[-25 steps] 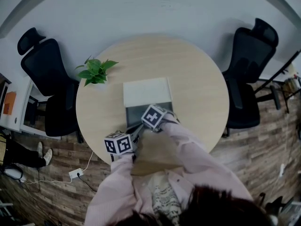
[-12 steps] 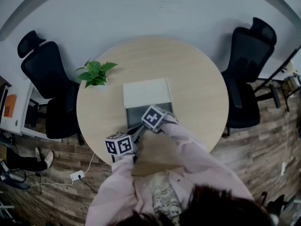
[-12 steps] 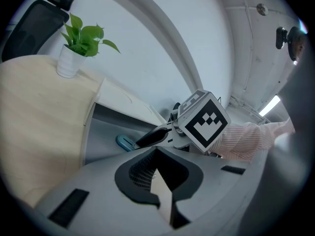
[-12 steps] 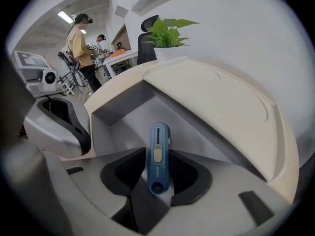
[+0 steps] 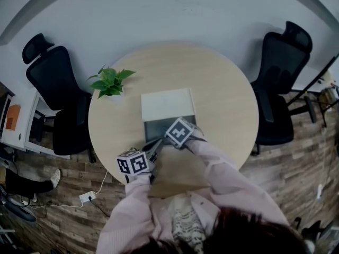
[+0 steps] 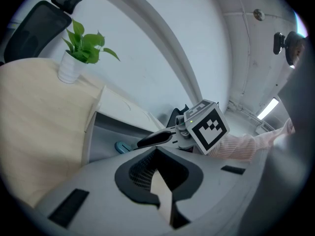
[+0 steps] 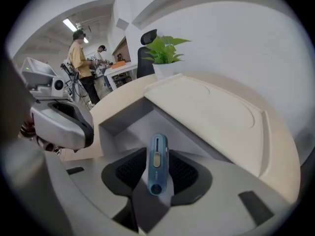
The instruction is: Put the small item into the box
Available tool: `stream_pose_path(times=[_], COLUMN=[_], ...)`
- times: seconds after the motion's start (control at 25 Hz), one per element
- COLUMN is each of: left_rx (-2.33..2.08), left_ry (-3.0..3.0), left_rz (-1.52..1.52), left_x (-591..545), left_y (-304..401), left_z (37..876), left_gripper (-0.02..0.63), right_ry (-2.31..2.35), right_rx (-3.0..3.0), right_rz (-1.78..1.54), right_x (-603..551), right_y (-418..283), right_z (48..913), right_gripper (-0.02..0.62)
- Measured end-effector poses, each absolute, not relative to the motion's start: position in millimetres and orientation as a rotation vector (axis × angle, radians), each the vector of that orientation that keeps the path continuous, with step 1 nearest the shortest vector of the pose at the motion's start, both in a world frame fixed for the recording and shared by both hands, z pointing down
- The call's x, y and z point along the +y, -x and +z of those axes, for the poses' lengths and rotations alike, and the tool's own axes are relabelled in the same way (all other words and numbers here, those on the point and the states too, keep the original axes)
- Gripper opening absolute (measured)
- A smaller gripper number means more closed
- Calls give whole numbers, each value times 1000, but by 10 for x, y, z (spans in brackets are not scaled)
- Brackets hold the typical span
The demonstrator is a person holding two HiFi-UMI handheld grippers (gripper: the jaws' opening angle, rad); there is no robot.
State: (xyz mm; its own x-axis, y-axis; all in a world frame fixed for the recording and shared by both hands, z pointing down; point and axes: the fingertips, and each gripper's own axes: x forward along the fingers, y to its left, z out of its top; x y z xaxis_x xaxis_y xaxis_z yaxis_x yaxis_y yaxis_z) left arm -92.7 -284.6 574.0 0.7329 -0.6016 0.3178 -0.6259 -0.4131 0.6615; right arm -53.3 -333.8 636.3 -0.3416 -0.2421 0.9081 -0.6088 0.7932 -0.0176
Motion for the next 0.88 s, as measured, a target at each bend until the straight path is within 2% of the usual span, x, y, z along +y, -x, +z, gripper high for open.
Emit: stream_pose_path(times=[0.08, 0.16, 0.32, 0.52, 0.88], left_rx=[-929, -932, -937, -941, -1003], left_ry=[-2140, -2150, -2158, -2184, -2247], left_rz=[28, 22, 17, 34, 36], left_x=[-2838, -2826, -2823, -2796, -2809], left_y=[939, 951, 957, 926, 920], left_z=[5686, 5653, 5629, 5601, 5485], left_gripper=[11, 11, 11, 11, 11], right_ry=[-584, -572, -675, -716, -792], right_rx=[-2041, -2131, -2187, -2270, -2486], right_rz=[497, 493, 420, 429, 508], right_x=[-3213, -3180, -3322, -3247, -3105], right_y=[683, 762, 656, 641, 681], right_z=[6261, 6163, 6083, 5973, 5615], right_gripper=[95, 66, 61, 25, 6])
